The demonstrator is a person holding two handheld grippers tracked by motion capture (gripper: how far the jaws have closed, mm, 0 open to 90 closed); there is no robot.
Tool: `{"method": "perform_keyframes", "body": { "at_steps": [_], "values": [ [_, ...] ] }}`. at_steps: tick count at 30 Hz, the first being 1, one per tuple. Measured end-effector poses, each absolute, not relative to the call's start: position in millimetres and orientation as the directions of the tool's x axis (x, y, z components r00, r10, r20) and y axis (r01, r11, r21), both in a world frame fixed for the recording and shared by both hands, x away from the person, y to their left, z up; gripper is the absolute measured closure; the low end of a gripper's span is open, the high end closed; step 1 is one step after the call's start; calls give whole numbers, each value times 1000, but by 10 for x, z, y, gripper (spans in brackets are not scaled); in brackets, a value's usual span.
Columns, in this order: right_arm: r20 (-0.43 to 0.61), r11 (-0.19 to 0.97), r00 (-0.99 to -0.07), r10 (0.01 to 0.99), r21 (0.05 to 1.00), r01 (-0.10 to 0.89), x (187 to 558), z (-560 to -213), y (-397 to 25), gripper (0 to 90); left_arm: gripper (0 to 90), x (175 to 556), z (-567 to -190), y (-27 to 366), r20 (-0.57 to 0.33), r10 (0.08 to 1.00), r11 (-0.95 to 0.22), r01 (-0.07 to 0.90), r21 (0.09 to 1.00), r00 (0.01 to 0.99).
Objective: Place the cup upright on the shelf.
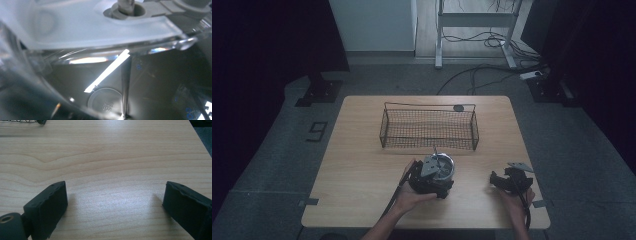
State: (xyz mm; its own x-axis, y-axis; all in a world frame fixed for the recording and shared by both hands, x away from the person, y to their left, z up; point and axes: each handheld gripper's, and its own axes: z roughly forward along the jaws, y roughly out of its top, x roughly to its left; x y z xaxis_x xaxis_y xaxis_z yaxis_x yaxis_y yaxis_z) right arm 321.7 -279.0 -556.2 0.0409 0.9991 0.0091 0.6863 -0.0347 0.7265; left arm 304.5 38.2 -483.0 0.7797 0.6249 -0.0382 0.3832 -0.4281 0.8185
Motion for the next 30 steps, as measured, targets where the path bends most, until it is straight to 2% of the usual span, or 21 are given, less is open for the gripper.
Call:
{"method": "perform_keyframes", "body": {
  "at_steps": [6,30],
  "values": [
    [10,-36,42,999,726,686,3216,-5561,-2790,57,36,3032,-4799,403,-26,624,-436,375,818,781],
    [10,-38,44,999,727,686,3215,-5561,-2790,61,36,3020,-4520,606,-82,648,-344,387,856,757]
  ]
}}
